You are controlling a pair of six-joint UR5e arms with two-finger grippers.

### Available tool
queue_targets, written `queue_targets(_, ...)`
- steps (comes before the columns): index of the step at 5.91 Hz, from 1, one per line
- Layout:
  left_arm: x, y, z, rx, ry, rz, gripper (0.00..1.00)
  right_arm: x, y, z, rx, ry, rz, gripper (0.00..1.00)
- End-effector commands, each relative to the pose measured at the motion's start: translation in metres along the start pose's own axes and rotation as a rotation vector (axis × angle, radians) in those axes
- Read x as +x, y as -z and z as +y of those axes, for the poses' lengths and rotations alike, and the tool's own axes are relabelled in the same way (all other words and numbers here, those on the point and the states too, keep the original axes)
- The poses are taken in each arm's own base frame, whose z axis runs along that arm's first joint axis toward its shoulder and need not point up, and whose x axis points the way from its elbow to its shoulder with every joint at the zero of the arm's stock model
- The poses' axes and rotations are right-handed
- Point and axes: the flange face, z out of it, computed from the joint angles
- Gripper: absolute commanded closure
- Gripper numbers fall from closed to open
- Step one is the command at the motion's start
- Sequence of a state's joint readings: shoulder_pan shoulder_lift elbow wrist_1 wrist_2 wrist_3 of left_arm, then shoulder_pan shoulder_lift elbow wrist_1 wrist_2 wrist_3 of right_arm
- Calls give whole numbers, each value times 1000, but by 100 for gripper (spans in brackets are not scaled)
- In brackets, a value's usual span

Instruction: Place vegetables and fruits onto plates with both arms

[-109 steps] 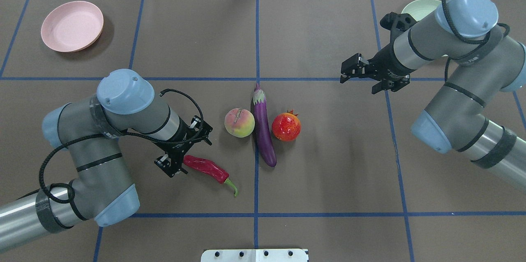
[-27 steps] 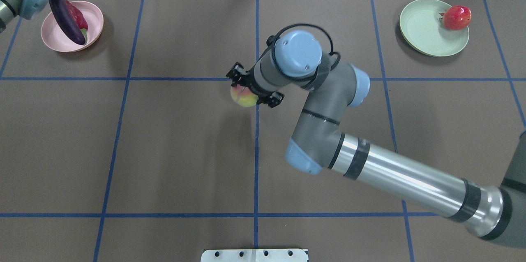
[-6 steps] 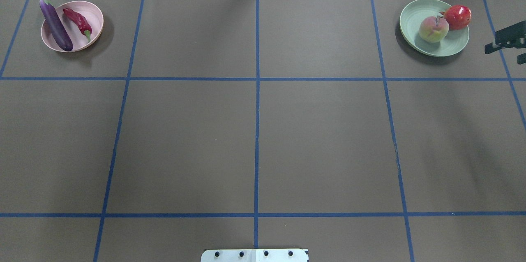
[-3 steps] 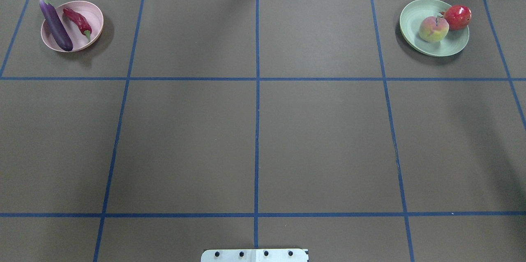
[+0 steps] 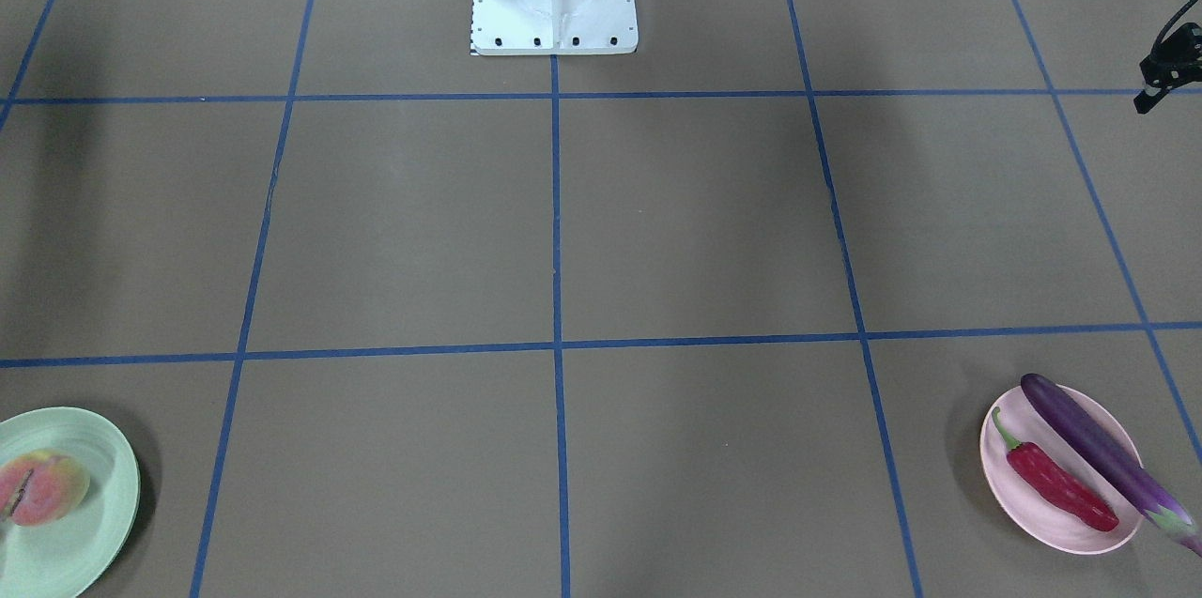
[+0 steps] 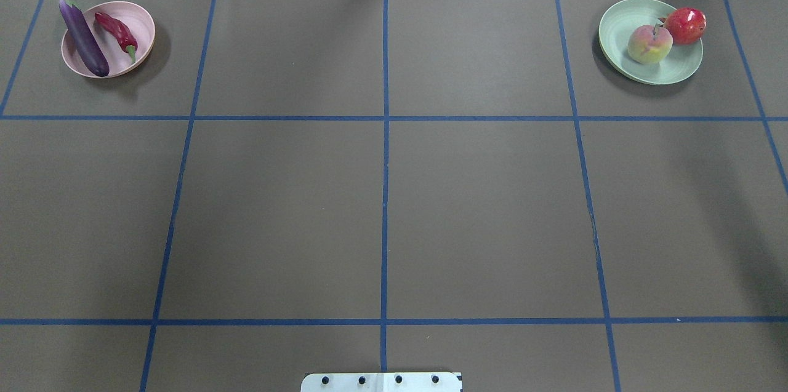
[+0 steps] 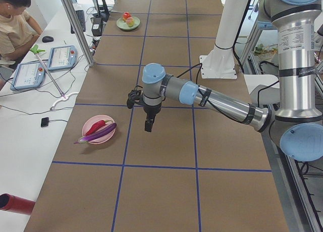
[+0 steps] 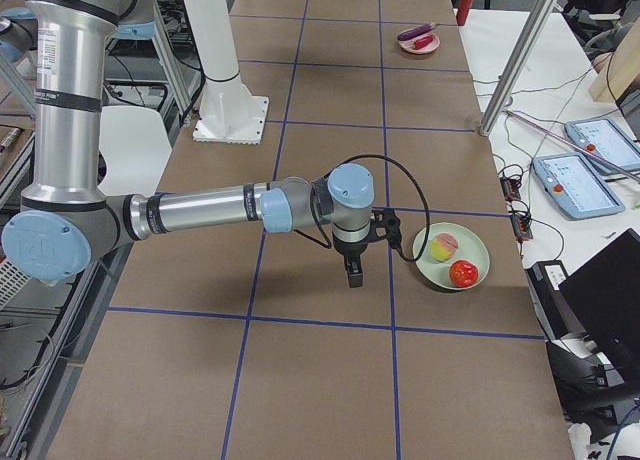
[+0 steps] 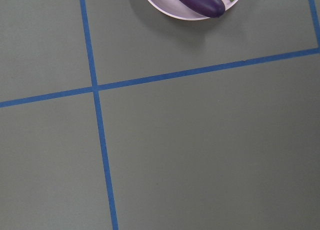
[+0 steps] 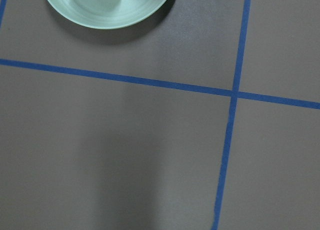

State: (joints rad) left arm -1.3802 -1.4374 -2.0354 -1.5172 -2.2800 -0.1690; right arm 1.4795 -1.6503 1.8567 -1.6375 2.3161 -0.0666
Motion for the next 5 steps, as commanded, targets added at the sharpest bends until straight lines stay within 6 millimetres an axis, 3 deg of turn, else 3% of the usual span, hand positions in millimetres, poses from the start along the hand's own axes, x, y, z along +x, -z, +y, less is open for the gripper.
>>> queue_targets(1, -19, -20, 11, -44, 7, -1, 0, 1, 21, -18, -51, 40, 25, 0)
queue_targets(3, -37, -21, 23, -57, 39, 88, 0, -3, 25, -23, -39, 38, 23, 0)
queue_targets(5, -33, -14, 20, -43, 41, 94, 0, 1, 21, -19, -46, 24, 17, 0)
